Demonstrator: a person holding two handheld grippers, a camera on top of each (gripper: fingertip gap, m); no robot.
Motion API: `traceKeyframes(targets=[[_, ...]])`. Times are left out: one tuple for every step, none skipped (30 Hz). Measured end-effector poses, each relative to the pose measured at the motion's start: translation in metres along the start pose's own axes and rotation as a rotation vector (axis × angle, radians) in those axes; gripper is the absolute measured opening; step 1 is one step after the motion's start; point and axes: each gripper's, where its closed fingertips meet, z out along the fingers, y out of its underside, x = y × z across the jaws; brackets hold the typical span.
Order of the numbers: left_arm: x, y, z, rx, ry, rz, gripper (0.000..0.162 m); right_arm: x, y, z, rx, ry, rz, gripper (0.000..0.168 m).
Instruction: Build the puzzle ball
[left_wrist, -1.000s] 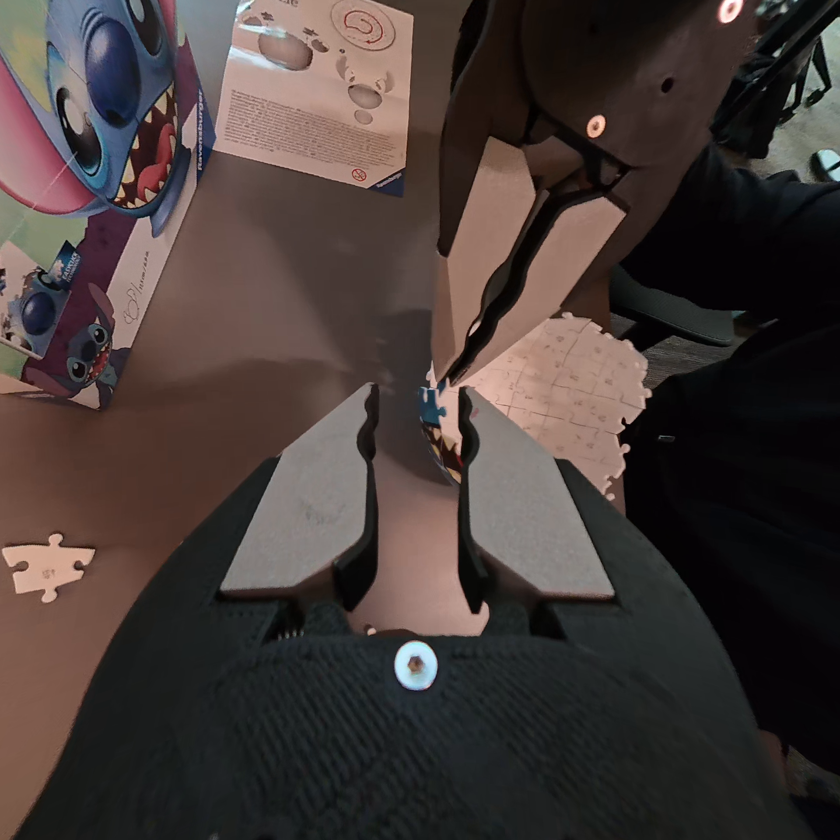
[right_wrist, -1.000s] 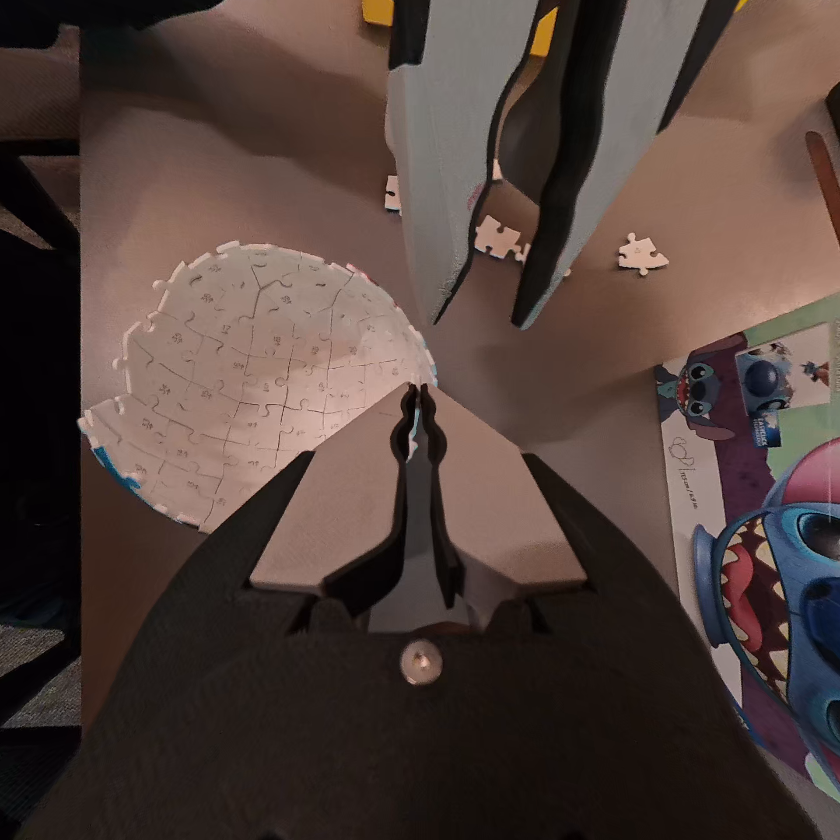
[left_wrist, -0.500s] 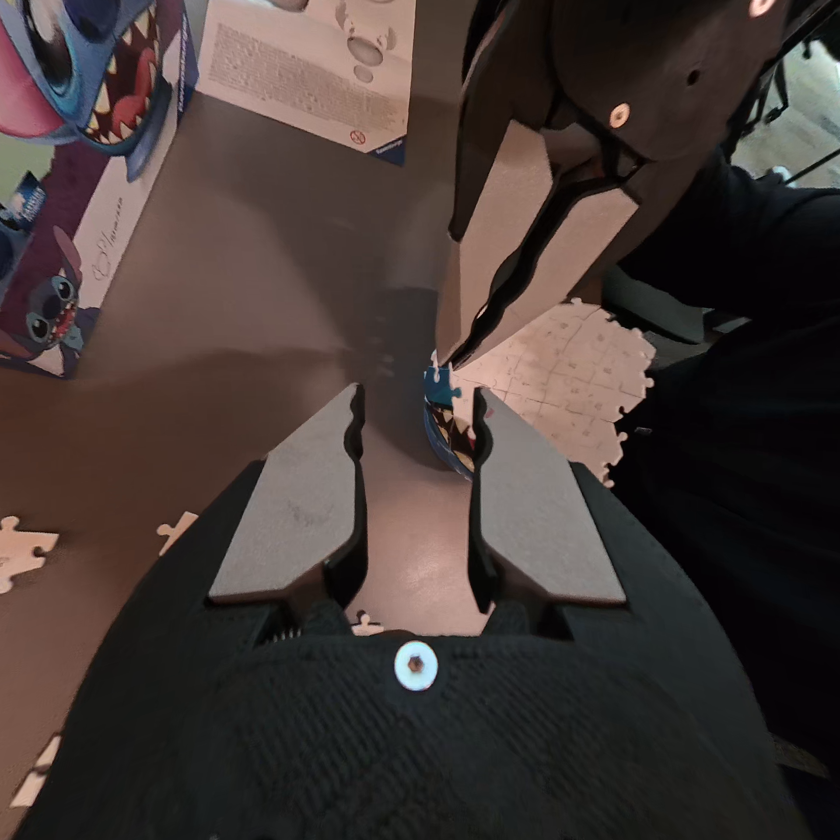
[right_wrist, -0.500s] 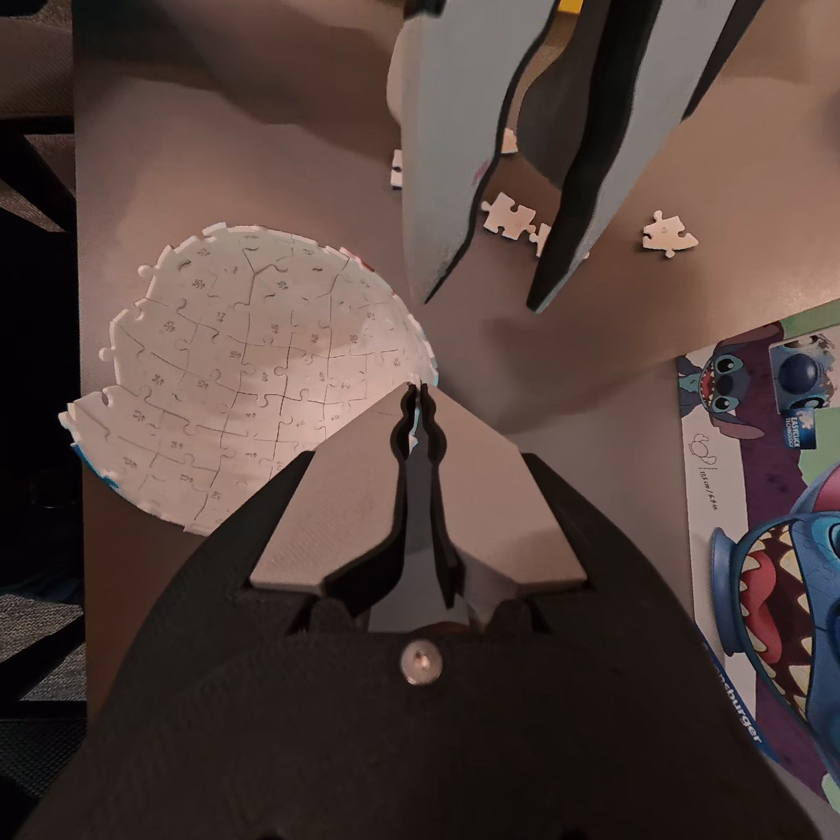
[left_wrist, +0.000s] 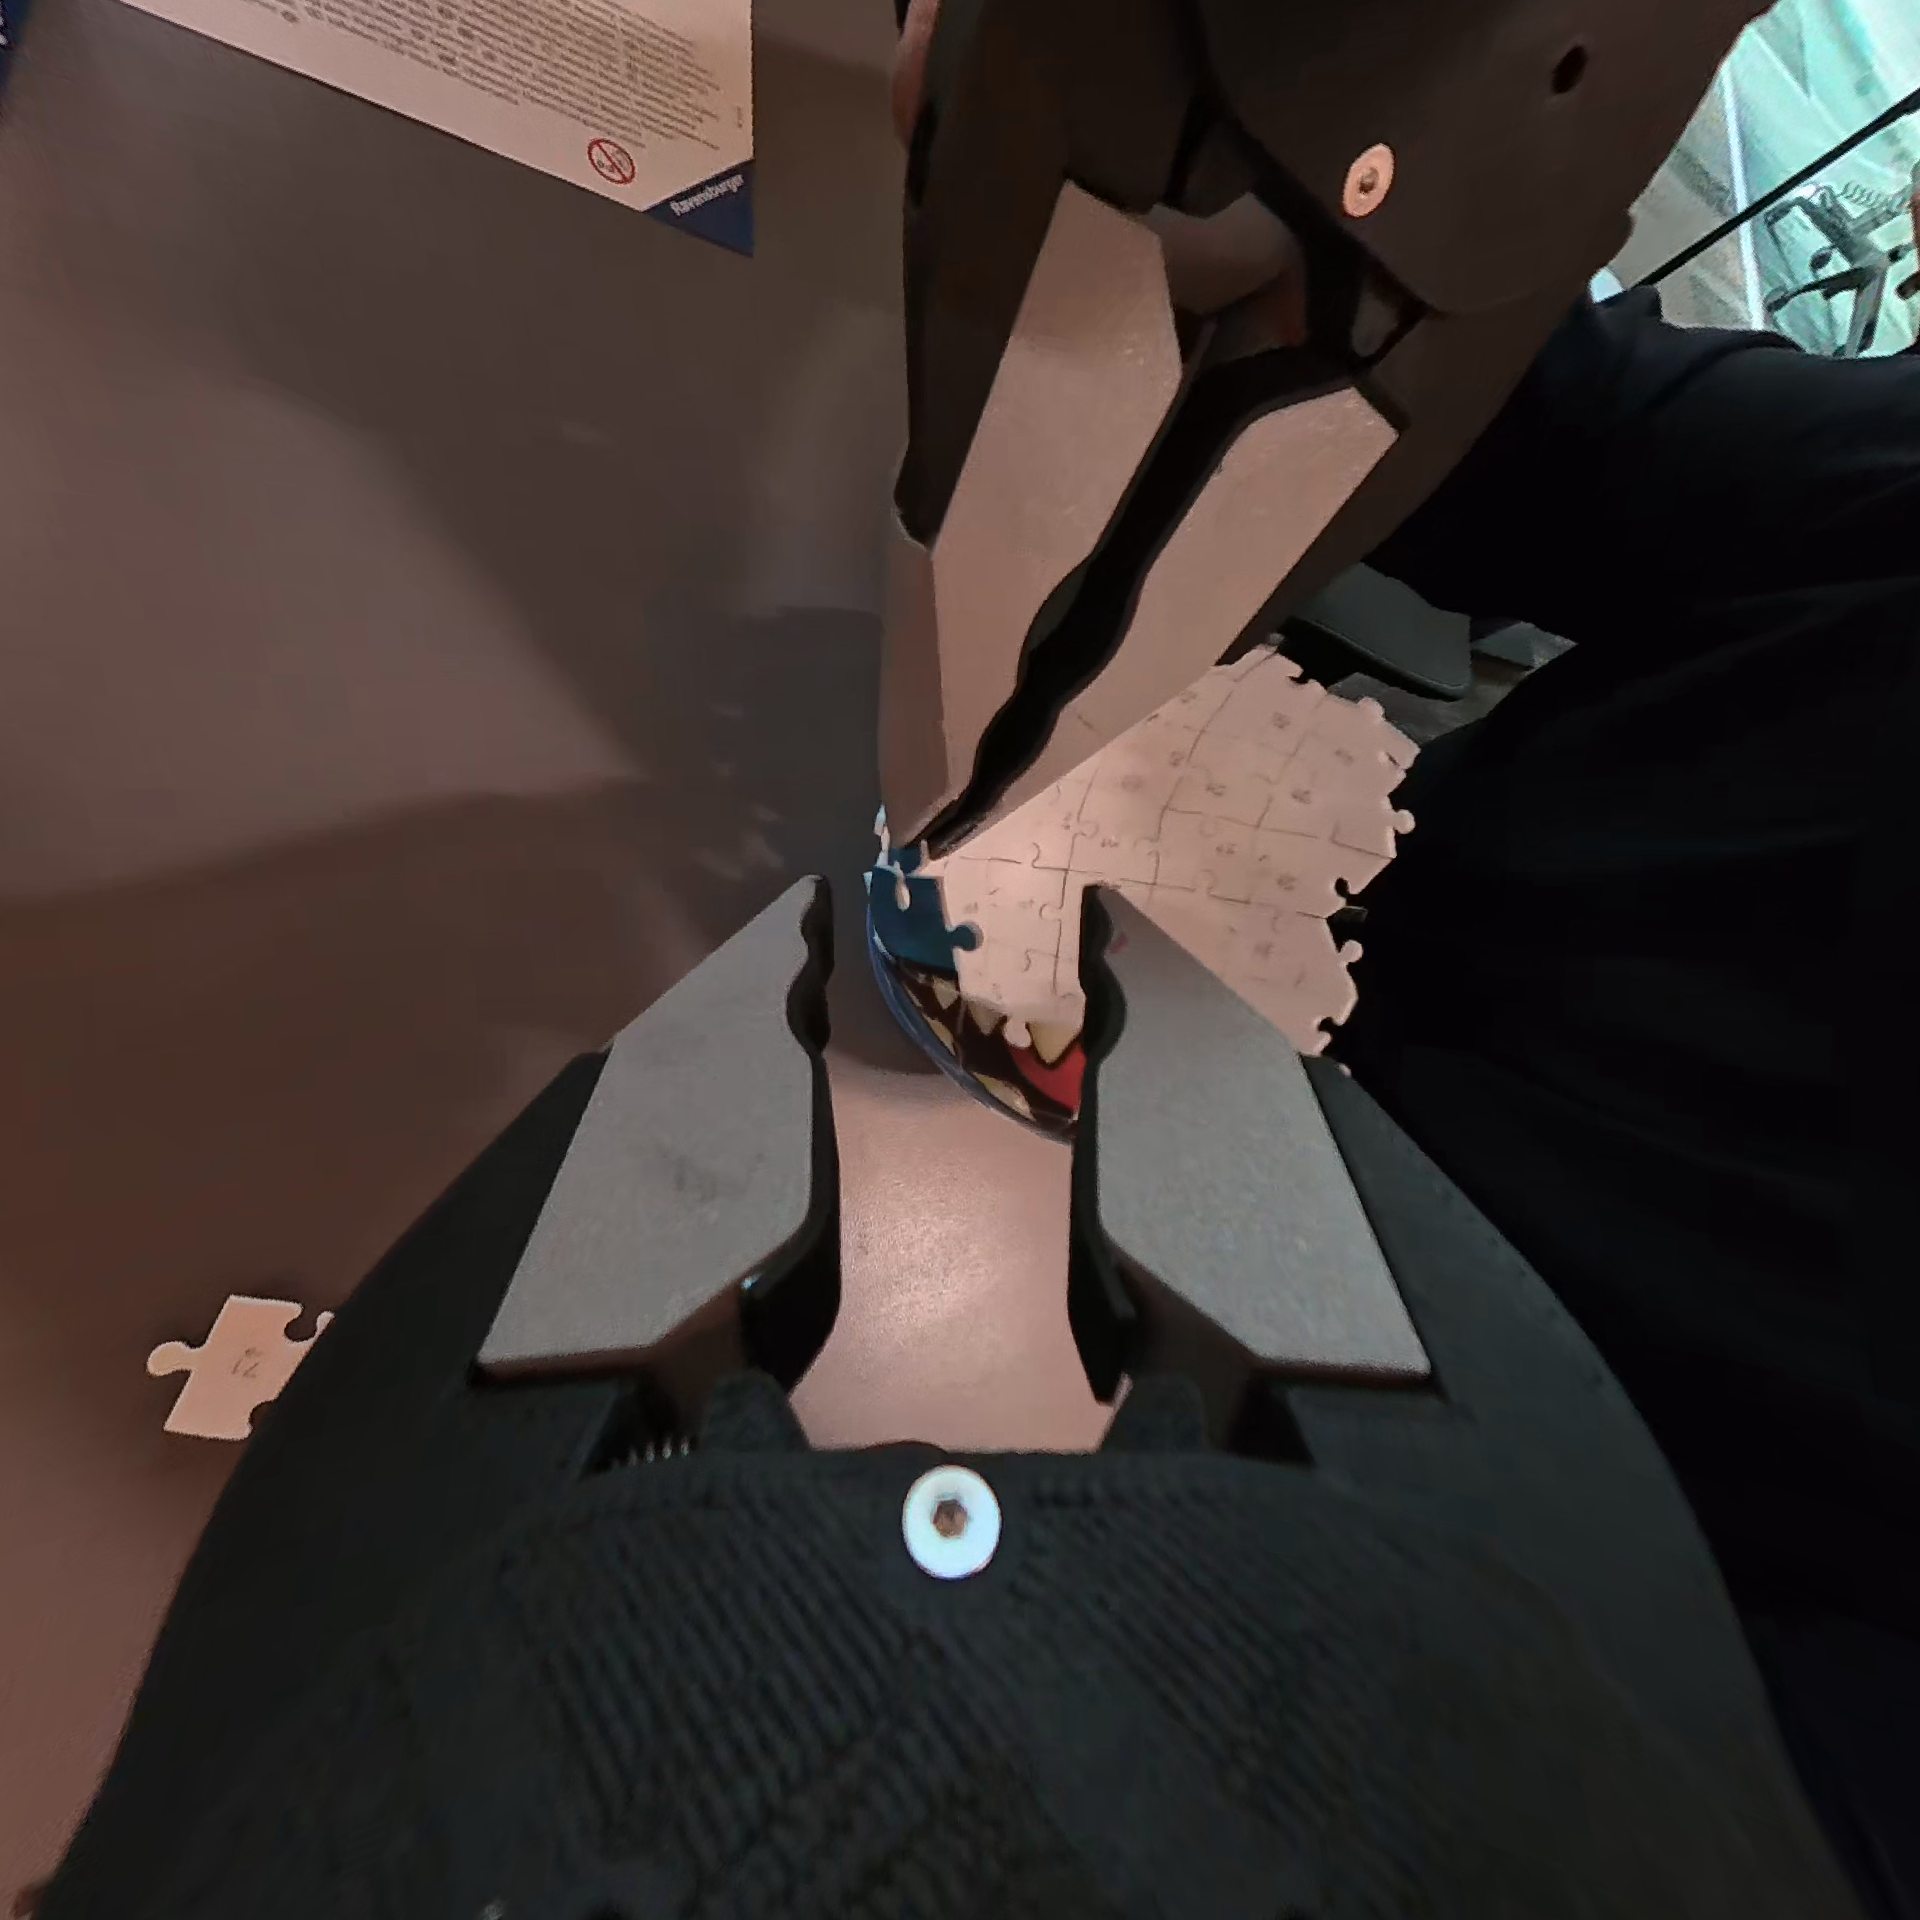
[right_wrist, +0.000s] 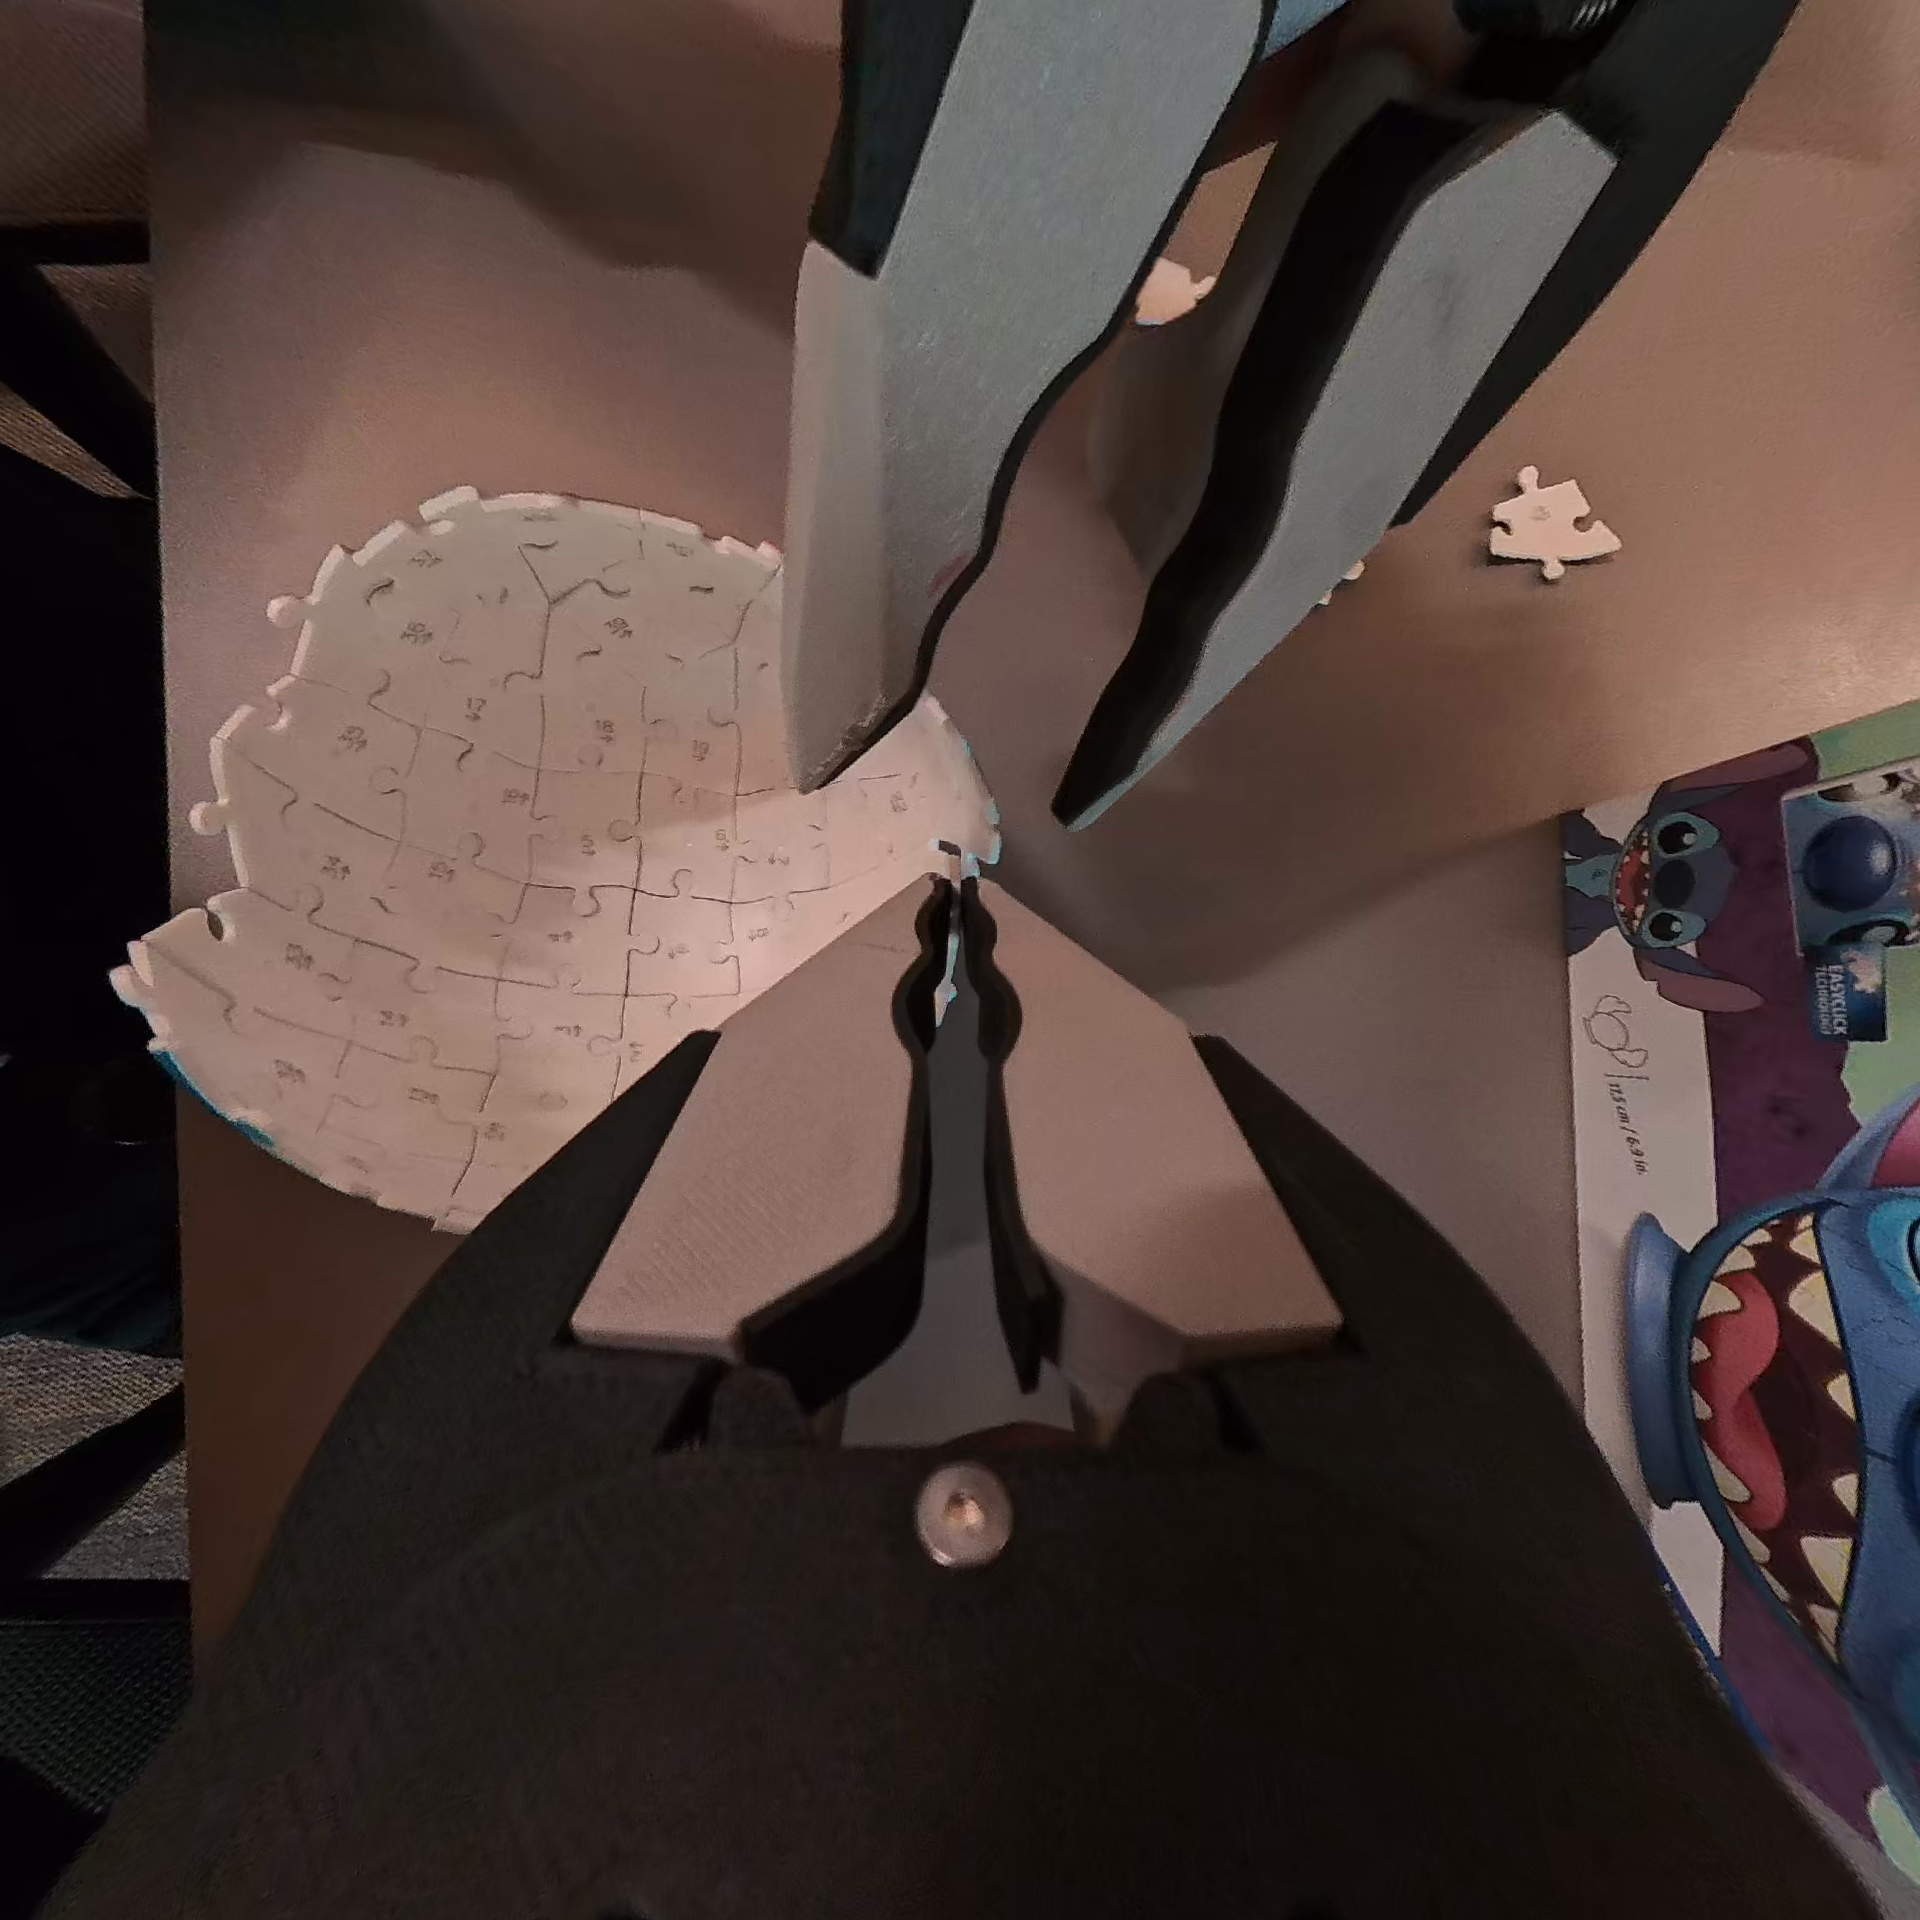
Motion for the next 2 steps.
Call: traceKeyframes(targets=[[0.0006,0.0014,0.0015,-0.01,0.005,0.001,0.046,0.0005,-0.0001,-0.0001,0.004,0.0,0.001,0.0],[0.0007,0.0028,0.0029,-0.02,0.007,0.0,0.046,0.001,-0.0008,-0.0001,0.009,0.0,0.001,0.0]])
